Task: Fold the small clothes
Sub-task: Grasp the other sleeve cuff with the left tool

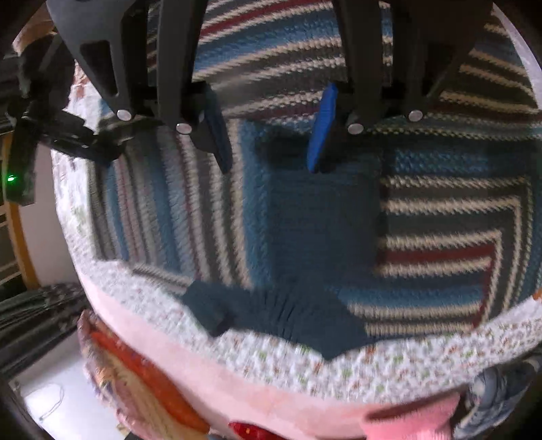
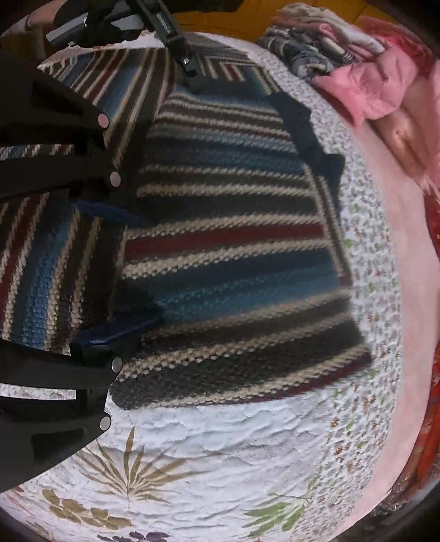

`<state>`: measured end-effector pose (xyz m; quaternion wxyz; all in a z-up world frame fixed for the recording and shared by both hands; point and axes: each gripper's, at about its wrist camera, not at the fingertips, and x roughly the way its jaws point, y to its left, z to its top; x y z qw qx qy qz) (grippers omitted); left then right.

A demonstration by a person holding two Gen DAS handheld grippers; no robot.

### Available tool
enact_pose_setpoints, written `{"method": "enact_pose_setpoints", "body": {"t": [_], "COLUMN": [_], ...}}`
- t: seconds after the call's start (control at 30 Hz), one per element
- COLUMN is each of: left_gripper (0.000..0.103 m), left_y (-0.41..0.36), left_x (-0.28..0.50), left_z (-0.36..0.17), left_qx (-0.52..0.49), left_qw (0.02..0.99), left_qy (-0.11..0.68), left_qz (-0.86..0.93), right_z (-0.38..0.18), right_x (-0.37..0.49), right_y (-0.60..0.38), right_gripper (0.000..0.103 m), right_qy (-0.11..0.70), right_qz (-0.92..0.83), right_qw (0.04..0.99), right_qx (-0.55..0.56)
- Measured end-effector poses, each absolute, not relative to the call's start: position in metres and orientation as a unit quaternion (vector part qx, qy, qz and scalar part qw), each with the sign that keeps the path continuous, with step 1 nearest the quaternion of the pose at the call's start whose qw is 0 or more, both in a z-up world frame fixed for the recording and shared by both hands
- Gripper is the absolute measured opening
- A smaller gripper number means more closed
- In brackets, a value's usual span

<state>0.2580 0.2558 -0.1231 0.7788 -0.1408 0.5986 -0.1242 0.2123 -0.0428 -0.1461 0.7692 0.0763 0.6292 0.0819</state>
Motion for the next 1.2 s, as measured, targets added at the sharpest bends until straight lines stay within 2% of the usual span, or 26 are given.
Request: {"method": "enact_pose_setpoints", "body": {"t": [0.17,0.3,0.37,0.43,0.57,0.67,0.87,1.03,1.2], "left_gripper": [0.045,0.047,0.054,0.068,0.075,0.076,0.076,0.074,0.072], "left_y": [0.265,0.283,0.304,0.331,0.409,0.478,0.581,0.631,0.674], "left_x": [0.259,0.251,0.243,0.234,0.217,0.188,0.120,0.073,0.063], "left_z": [-0.127,-0.115,-0.097,-0.079,-0.053,-0.051,-0.076,-0.100,-0.125], "left_qx": [-0.168,-0.196,-0.202,-0.211,-0.234,-0.256,-0.350,-0.466,-0.563], "left_qw": [0.773,0.769,0.778,0.787,0.798,0.798,0.758,0.752,0.723], "left_qy": [0.598,0.597,0.585,0.572,0.554,0.546,0.539,0.453,0.380], "left_qz": [-0.129,-0.120,-0.109,-0.093,-0.039,0.017,0.115,0.110,0.124], "right_z": [-0.149,-0.137,-0.125,-0.112,-0.097,-0.094,-0.104,-0.113,-0.118], "right_x": [0.213,0.215,0.213,0.210,0.201,0.190,0.177,0.166,0.166], "right_y": [-0.031,-0.031,-0.030,-0.027,-0.018,-0.017,-0.014,-0.014,-0.010], "right_gripper": [0.059,0.061,0.061,0.063,0.070,0.074,0.075,0.075,0.075], "right_qy": [0.629,0.615,0.604,0.593,0.586,0.586,0.600,0.608,0.610], "right_qz": [0.080,0.090,0.102,0.112,0.133,0.141,0.144,0.141,0.143], "right_qw": [0.770,0.776,0.782,0.787,0.788,0.789,0.781,0.779,0.778], "right_qx": [0.065,0.103,0.120,0.125,0.131,0.118,0.095,0.069,0.052]}}
